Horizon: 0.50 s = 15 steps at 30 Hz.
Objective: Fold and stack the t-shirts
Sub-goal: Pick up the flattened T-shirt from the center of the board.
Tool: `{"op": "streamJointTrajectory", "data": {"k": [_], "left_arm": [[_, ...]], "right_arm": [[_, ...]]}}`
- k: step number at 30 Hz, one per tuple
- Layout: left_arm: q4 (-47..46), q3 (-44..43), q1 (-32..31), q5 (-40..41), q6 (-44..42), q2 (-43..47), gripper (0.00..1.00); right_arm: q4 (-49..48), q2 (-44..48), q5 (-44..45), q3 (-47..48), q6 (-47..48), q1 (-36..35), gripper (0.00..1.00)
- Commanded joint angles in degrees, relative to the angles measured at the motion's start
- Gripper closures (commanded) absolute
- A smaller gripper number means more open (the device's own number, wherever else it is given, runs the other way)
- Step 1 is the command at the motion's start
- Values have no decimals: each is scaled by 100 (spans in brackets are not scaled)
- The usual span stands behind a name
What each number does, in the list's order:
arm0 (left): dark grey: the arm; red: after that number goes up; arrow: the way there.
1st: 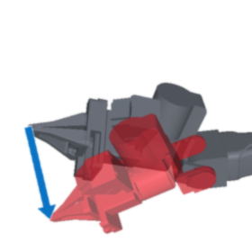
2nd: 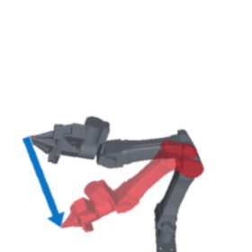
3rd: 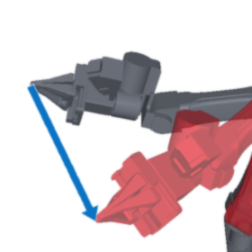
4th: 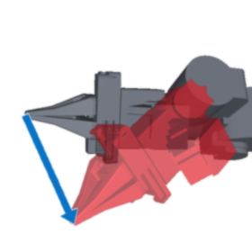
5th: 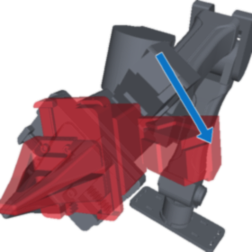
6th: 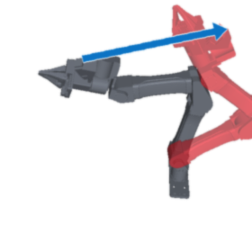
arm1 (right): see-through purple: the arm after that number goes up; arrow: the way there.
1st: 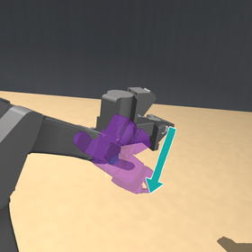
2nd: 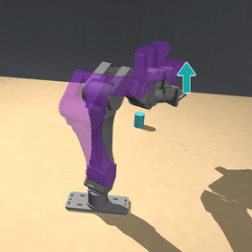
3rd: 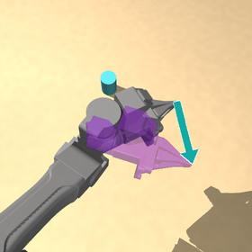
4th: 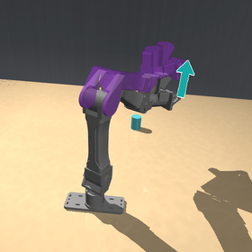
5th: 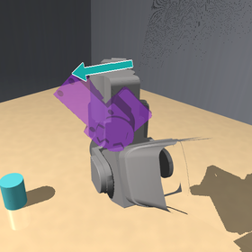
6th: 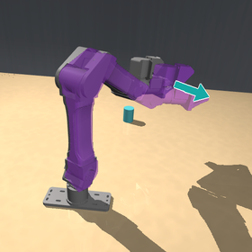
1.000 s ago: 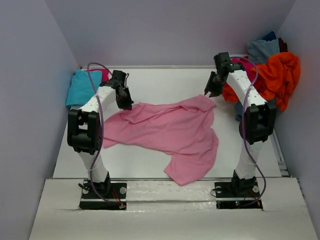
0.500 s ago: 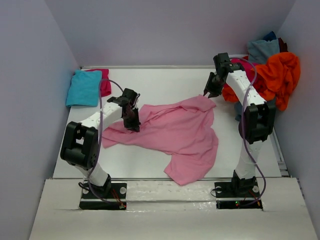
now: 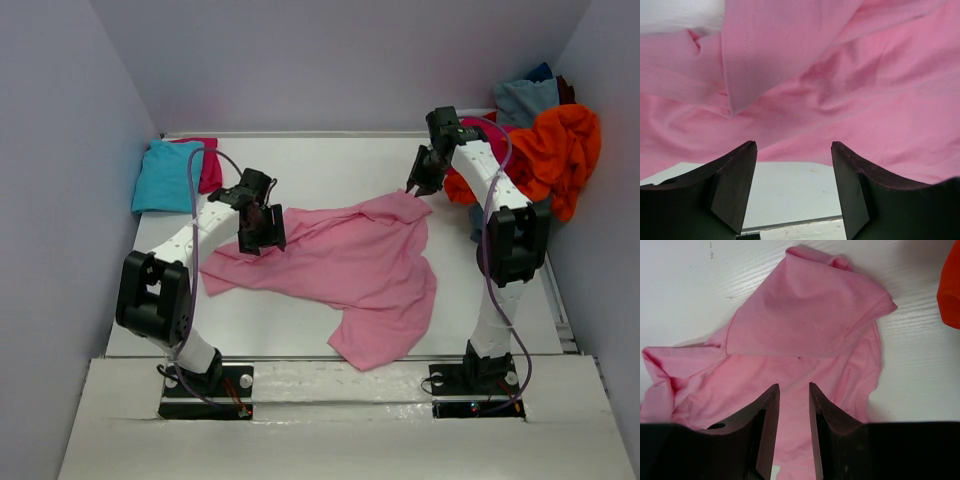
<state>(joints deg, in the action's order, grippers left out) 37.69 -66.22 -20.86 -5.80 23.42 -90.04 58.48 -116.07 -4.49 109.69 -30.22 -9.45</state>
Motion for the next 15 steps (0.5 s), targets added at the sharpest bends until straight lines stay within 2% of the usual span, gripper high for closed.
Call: {"op": "streamJointTrajectory", "data": {"k": [1,6,15], "left_arm": [[19,-610,21,518,-48,-319,28],[-51,-893,170,501,-66,-681,28],[-262,-761,899,247,-215,-813,29]], "right_arm": [[-91,-21,-69,-17,77,-39,64],[-126,49,-61,-132,95,-39,64],[-152,129,1,-316,130,-39,65]]}}
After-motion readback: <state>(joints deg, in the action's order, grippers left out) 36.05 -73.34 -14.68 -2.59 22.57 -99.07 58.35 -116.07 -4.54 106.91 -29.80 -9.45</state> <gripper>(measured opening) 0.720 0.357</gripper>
